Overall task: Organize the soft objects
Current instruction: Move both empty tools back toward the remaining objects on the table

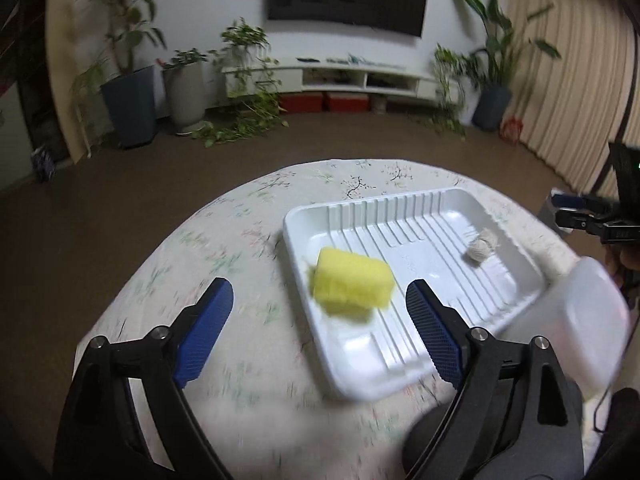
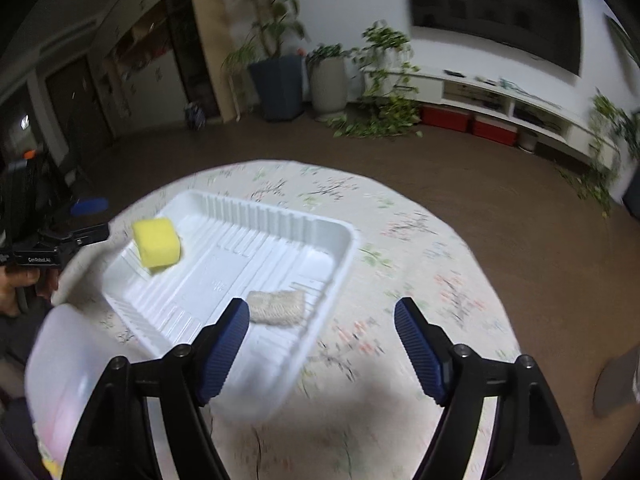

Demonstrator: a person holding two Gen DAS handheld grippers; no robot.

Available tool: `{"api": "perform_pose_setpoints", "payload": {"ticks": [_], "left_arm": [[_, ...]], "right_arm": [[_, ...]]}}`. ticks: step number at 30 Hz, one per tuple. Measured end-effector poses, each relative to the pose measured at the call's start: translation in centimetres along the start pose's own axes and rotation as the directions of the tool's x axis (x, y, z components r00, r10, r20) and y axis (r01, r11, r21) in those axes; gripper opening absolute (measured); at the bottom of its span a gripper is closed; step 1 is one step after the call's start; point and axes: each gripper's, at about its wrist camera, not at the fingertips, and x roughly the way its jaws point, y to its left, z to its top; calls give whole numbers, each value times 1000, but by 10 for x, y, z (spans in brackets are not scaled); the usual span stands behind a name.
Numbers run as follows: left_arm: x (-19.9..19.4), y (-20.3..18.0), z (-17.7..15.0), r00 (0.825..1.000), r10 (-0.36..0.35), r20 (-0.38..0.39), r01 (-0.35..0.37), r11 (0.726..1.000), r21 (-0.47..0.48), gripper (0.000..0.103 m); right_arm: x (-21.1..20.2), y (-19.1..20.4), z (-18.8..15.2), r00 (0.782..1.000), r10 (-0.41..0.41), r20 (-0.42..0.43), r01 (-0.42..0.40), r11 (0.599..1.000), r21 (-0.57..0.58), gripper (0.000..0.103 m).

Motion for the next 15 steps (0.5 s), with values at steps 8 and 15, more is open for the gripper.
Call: {"api": "perform_pose_setpoints", "payload": {"ticks": [8, 15], "left_arm": [[-57, -4, -69, 1000, -21, 20, 23, 996, -91, 93], [-77, -7, -116, 1000, -14, -7, 12, 985, -170, 93]], "right_arm": [[-75, -17, -57, 990, 63, 126, -81, 987, 142, 88], [-87, -4, -111, 997, 40, 73, -53, 981, 186, 89]]}}
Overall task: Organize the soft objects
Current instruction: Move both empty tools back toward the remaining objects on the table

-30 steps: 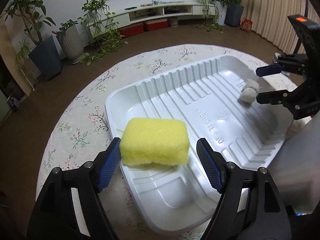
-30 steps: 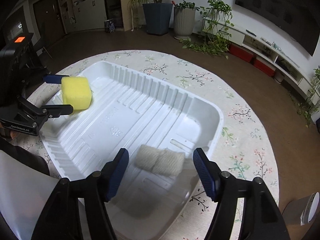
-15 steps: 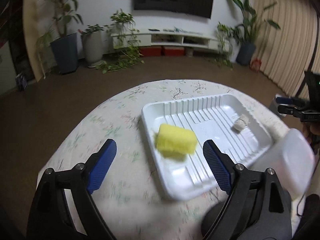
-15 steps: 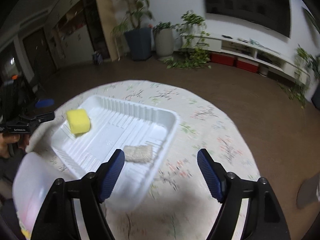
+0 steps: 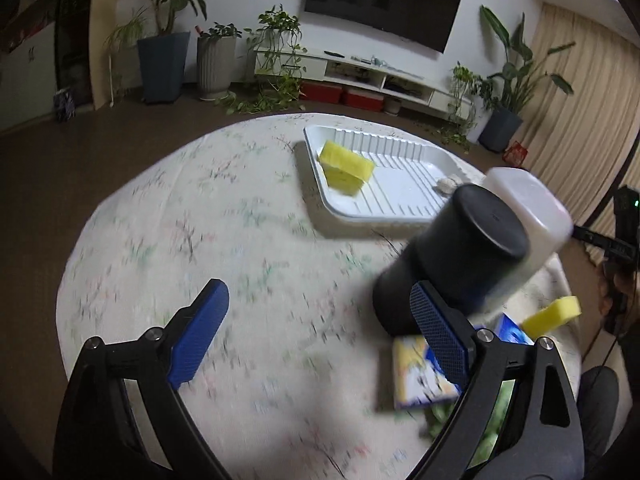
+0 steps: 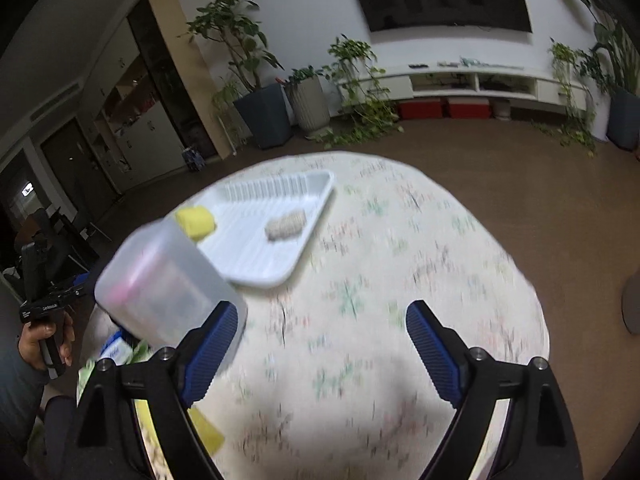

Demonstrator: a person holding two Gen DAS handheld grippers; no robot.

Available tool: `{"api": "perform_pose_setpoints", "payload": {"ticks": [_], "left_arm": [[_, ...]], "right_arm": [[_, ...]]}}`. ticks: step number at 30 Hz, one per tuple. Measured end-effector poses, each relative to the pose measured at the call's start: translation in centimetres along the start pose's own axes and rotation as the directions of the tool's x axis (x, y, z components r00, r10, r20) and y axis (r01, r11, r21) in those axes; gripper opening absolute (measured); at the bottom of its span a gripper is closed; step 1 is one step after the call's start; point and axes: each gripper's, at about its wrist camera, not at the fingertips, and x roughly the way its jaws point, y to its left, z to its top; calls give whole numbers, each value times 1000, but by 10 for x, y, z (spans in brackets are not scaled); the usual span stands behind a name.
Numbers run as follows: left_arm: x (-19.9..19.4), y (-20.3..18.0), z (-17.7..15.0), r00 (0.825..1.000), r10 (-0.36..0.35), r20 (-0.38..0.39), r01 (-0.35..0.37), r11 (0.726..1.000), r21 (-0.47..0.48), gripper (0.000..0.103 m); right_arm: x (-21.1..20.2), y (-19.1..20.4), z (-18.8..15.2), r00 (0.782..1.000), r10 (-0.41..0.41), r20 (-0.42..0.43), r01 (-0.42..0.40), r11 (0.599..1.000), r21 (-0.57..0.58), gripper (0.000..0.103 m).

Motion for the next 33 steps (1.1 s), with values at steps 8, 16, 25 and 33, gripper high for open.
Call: {"api": "perform_pose_setpoints", "payload": {"ticks": [8, 16, 25, 33], "left_arm": [[-45, -42, -59, 998, -60, 0, 60, 997, 46, 99], [-71, -93, -121, 994, -106, -30, 108, 992, 60, 99], [-56, -145, -144, 998, -19, -61, 34, 964, 265, 99], [-33, -139, -137, 995, -12, -97, 36, 968, 247, 81]], "right_arm": [[-34, 41, -46, 997, 75, -2, -75, 996, -46, 95], [-41, 100, -82, 994, 93, -64, -102, 982, -158, 95], [-28, 124, -99, 995, 24, -98, -48, 968, -247, 95], [-18, 118, -95, 994, 35, -107, -58, 972, -227, 95]]}}
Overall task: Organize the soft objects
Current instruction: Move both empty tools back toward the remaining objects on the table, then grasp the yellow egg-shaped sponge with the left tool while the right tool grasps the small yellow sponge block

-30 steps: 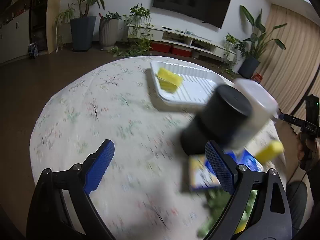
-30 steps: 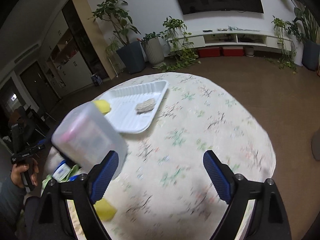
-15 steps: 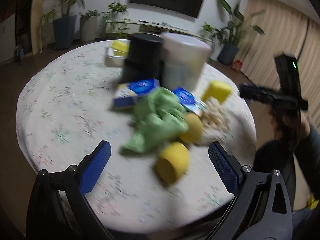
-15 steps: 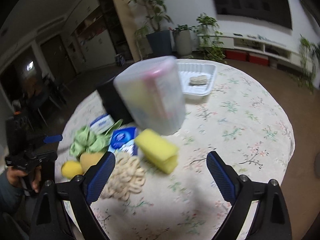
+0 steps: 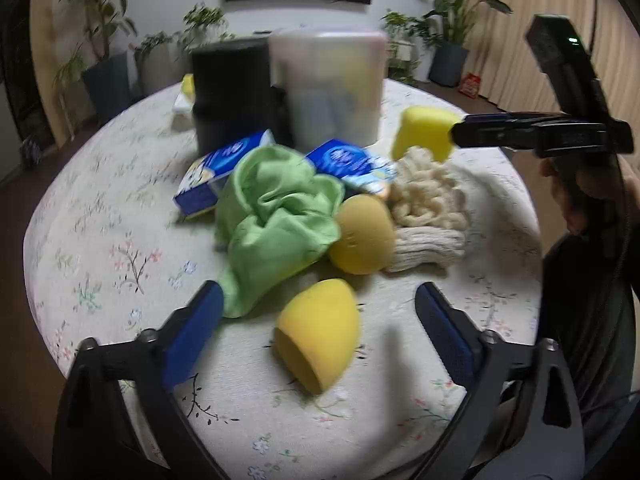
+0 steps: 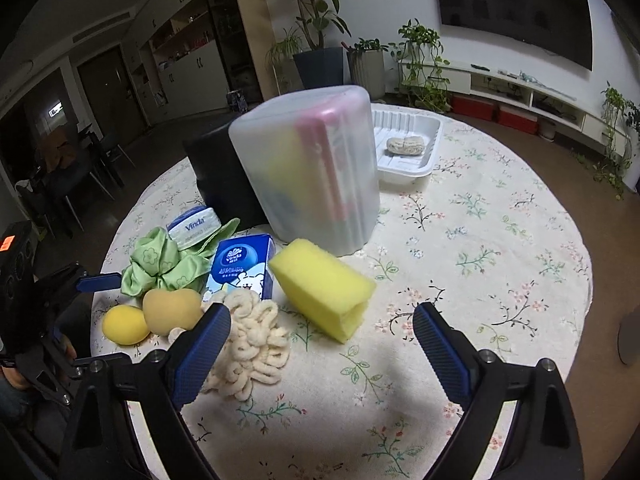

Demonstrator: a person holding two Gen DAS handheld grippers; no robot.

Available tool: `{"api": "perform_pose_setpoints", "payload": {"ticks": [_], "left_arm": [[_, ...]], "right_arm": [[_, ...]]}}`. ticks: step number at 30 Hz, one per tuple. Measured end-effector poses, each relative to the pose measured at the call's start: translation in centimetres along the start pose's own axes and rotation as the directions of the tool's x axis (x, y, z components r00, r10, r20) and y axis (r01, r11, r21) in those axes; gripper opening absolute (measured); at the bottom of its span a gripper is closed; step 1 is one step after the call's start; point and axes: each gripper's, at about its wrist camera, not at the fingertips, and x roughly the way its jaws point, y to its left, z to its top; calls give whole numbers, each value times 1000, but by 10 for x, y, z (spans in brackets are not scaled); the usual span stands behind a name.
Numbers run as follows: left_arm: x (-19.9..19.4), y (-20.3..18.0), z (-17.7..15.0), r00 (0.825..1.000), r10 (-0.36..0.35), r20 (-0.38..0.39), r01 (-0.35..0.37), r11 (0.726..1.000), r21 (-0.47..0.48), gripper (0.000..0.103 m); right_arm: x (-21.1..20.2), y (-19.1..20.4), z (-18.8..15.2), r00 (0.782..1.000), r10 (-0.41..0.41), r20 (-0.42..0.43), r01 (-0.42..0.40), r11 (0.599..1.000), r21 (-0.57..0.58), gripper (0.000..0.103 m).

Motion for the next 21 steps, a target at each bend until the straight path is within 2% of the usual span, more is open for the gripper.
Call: {"api": "perform_pose_setpoints", "payload": {"ticks": [1, 2, 6, 8, 10, 14, 21], "left_arm": [[4, 2, -1, 1000, 10, -23, -11, 1000, -5, 59], [8, 3, -3, 999, 23, -47, -23, 1000, -5, 51], [9, -2, -3, 997, 66, -43, -65, 998, 26, 48], [8, -3, -3, 997, 67, -39, -66, 998, 22, 39], [5, -3, -5, 998, 60, -33, -60, 998, 8, 37], [3, -6, -9, 997, 73, -22, -73, 997, -3, 35], [-13, -8, -24, 999, 51, 17, -50, 997, -52, 35]], "right_arm": [[1, -1, 0, 1000, 4, 5, -4, 1000, 10, 95], [2, -2, 0, 1000, 11, 9, -11, 1000, 21, 95], [7, -12, 0, 999, 35, 13, -36, 996, 79, 95], [9, -18, -1, 999, 42, 13, -43, 993, 112, 95], [9, -21, -2, 999, 52, 15, -54, 990, 129, 95], [12, -11, -3, 999, 54, 2, -54, 995, 84, 95], [24, 0, -2, 999, 45, -17, -45, 998, 36, 95]]}}
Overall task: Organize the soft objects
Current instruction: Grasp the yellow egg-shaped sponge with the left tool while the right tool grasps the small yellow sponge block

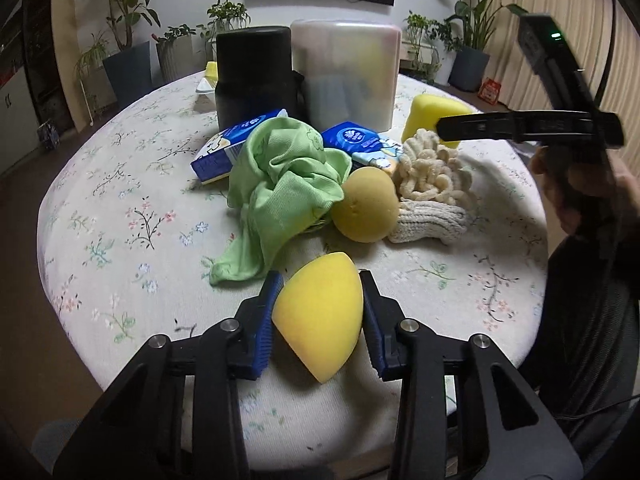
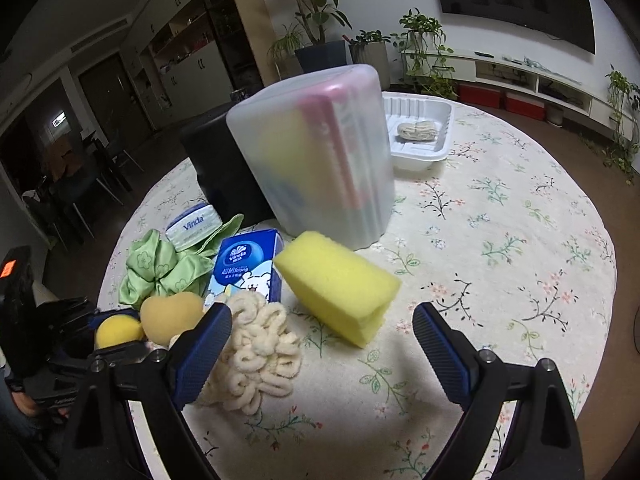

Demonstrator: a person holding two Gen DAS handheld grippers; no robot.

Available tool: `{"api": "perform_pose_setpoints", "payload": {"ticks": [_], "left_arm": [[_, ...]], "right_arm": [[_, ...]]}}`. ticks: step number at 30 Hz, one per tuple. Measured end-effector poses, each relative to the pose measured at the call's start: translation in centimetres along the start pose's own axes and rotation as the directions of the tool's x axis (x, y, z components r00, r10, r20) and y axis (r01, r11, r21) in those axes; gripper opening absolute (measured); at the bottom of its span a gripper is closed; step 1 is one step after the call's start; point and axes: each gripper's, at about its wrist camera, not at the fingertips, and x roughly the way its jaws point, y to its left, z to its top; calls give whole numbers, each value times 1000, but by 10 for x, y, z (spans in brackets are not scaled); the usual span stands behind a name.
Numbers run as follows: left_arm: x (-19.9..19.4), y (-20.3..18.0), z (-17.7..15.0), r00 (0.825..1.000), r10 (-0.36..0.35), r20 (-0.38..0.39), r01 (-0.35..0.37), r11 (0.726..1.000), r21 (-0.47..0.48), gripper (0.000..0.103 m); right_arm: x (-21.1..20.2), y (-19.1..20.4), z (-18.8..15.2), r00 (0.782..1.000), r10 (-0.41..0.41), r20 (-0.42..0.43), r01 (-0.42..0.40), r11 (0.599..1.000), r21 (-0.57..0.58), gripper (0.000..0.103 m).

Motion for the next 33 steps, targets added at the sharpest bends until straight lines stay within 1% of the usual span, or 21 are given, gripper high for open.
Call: {"api": "perform_pose_setpoints", "payload": {"ticks": [2, 6, 8, 10, 11, 13, 14, 15, 16, 17, 19, 21, 26, 28, 30, 33], "left_arm": [[-2, 1, -1, 1000, -3, 8, 3, 1000, -5, 35], [4, 3, -3, 1000, -4, -15, 3, 1000, -19, 35], [3, 4, -3, 1000, -6, -12, 6, 1000, -29, 35], [4, 6, -3, 1000, -14, -10, 14, 999, -45, 35], [3, 7, -3, 1000, -18, -8, 18, 999, -51, 35], [3, 8, -3, 1000, -23, -4, 22, 998, -62, 35], [3, 8, -4, 1000, -23, -2, 23, 998, -64, 35], [3, 8, -4, 1000, -24, -1, 23, 998, -64, 35], [3, 8, -4, 1000, -23, -1, 23, 998, -65, 35], [3, 9, -4, 1000, -25, 1, 25, 997, -68, 35], [3, 10, -4, 1000, -27, 4, 28, 997, -70, 35], [2, 10, -4, 1000, -30, 6, 30, 997, -75, 35], [-2, 16, -2, 999, -36, 17, 37, 994, -102, 35], [-5, 18, -2, 999, -31, 23, 34, 993, -115, 35], [-8, 19, -1, 999, -24, 26, 27, 993, -117, 35], [-16, 24, 2, 999, -5, 38, 10, 993, -120, 35]], "right_arm": [[3, -2, 2, 1000, 4, 1, -4, 1000, 10, 94], [13, -6, 7, 1000, 3, -5, -3, 1000, 18, 94], [22, -5, 9, 1000, -3, -23, 3, 1000, 5, 90], [24, -5, 9, 999, 9, -31, -9, 1000, 2, 77], [23, -6, 9, 999, 22, -29, -22, 1000, 6, 74], [20, -7, 8, 999, 32, -19, -32, 999, 12, 60], [19, -8, 8, 999, 37, -18, -37, 999, 17, 57], [18, -9, 7, 999, 41, -16, -41, 999, 23, 50], [17, -9, 7, 999, 50, -10, -49, 998, 26, 38], [15, -9, 7, 998, 59, -4, -59, 998, 27, 33], [10, -8, 6, 998, 69, 13, -69, 997, 22, 29], [5, -6, 5, 996, 79, 31, -80, 997, 20, 28], [-7, 0, 3, 996, 68, 52, -69, 997, 16, 27], [-15, 4, -1, 997, 41, 61, -42, 999, 13, 27], [-21, 4, -5, 998, 25, 60, -28, 999, 38, 27], [-30, 8, -16, 999, -19, 34, 16, 997, 78, 27]]}}
